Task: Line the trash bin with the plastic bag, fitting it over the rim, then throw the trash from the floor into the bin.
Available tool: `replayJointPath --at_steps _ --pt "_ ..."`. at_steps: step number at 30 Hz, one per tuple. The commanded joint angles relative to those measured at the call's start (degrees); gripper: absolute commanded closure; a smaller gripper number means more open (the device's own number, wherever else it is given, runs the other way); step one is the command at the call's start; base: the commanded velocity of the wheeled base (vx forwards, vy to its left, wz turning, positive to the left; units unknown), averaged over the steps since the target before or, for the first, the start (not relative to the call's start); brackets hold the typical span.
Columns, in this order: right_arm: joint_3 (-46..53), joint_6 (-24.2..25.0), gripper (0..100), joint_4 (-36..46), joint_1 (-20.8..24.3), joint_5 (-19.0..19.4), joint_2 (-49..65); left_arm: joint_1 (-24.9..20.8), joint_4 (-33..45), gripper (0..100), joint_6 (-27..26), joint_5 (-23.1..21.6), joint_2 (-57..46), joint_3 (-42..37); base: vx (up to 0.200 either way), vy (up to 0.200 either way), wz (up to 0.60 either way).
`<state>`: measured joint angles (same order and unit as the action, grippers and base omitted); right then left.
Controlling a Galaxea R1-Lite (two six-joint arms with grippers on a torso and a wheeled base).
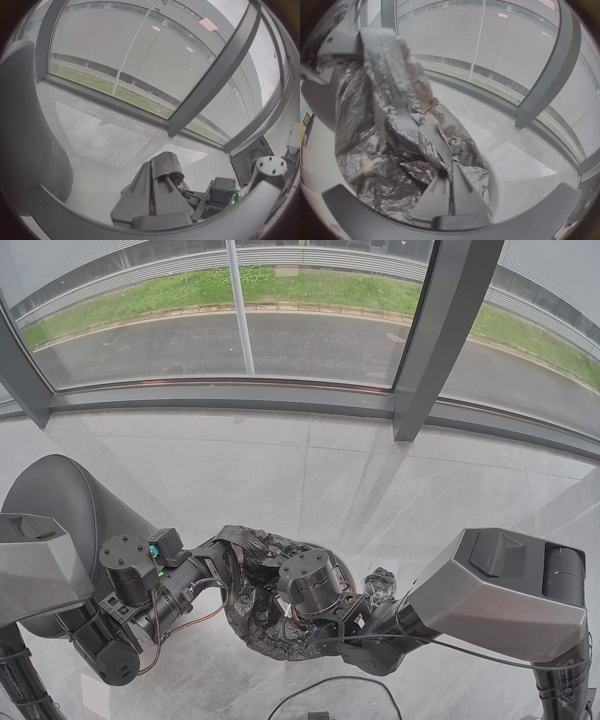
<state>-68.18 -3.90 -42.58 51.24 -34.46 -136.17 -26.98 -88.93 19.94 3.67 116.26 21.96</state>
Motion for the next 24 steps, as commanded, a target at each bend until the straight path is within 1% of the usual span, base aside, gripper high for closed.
replayJointPath --at_steps 1,15,19,24 --pt "0.07 -0.32 100 -0.13 -1.67 0.01 1.87 0.0 -0.01 100 0.01 0.02 0.02 0.11 0.0 0.0 0.0" --pt "0.86 -0.49 100 -0.31 -6.5 0.01 3.72 0.43 0.07 100 0.01 -0.51 1.51 0.81 0.0 0.0 0.0" --pt "0.77 -0.49 100 -0.31 -7.56 -0.08 3.45 0.79 0.07 100 -0.08 -0.59 3.88 0.98 0.0 0.0 0.0" --pt "0.77 -0.49 100 -0.57 -9.93 0.01 2.93 1.75 0.07 100 -0.08 -0.59 7.75 2.3 0.0 0.0 0.0"
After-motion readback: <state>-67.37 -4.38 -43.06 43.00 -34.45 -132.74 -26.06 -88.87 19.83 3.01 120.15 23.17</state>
